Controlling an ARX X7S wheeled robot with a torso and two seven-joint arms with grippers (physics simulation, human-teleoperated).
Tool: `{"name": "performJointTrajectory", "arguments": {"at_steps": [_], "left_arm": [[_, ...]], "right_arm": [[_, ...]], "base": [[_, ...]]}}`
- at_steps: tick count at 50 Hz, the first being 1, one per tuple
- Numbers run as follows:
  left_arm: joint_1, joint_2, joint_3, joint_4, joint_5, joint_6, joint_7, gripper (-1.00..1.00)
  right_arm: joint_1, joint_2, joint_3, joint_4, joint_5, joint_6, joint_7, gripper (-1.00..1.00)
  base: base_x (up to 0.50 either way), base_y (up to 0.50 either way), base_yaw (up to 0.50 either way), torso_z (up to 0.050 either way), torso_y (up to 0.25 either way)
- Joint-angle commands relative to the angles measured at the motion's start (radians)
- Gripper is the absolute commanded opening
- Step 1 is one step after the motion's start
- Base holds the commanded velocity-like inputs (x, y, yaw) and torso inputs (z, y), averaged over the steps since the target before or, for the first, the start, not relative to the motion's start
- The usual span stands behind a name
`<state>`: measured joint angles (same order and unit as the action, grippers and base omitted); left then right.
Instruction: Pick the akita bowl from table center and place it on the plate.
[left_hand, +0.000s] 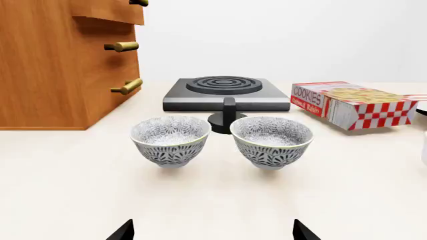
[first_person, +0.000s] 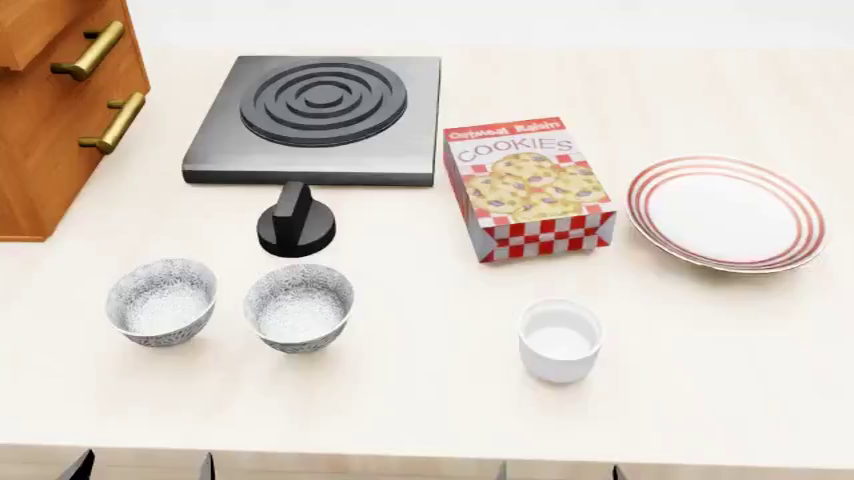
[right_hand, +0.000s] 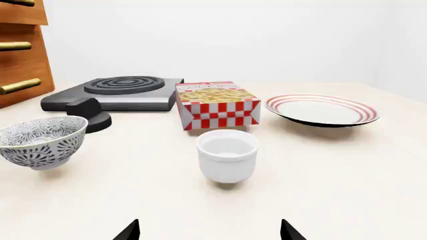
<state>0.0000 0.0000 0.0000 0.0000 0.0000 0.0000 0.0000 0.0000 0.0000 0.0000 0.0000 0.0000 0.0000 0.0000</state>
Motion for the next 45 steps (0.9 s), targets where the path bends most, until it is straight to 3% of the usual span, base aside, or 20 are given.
{"name": "performJointTrajectory", "arguments": {"at_steps": [1, 4, 11, 21, 26, 37, 45], "left_arm": [[0.001, -0.024, 0.031, -0.028, 0.021, 0.03, -0.022, 1.0], [0.017, -0.038, 0.029, -0.02, -0.003, 0.033, -0.026, 1.0], [0.023, -0.057, 0.024, 0.064, -0.036, -0.014, -0.046, 1.0], [0.017, -0.086, -0.008, 0.349, -0.122, -0.26, -0.067, 1.0], [-0.02, -0.098, -0.072, 0.492, -0.218, -0.437, -0.091, 1.0], [-0.028, -0.112, -0.075, 0.488, -0.175, -0.369, -0.147, 1.0], [-0.029, -0.119, -0.107, 0.484, -0.212, -0.367, -0.157, 1.0]], "right_arm": [[-0.021, 0.014, -0.029, -0.036, -0.001, 0.022, 0.028, 1.0], [-0.064, 0.024, -0.045, -0.049, 0.008, -0.025, 0.054, 1.0], [-0.087, 0.044, -0.078, -0.141, 0.0, 0.037, 0.093, 1.0], [-0.131, 0.075, -0.071, -0.365, 0.001, 0.135, 0.142, 1.0], [-0.214, 0.095, 0.01, -0.556, 0.029, 0.162, 0.184, 1.0], [-0.291, 0.08, 0.107, -0.625, 0.067, 0.026, 0.267, 1.0], [-0.308, 0.099, 0.122, -0.604, 0.084, 0.003, 0.28, 1.0]], "base": [[0.0, 0.0, 0.0, 0.0, 0.0], [0.0, 0.0, 0.0, 0.0, 0.0], [0.0, 0.0, 0.0, 0.0, 0.0], [0.0, 0.0, 0.0, 0.0, 0.0], [0.0, 0.0, 0.0, 0.0, 0.0], [0.01, 0.0, 0.0, 0.0, 0.0], [0.47, 0.0, 0.0, 0.0, 0.0]]}}
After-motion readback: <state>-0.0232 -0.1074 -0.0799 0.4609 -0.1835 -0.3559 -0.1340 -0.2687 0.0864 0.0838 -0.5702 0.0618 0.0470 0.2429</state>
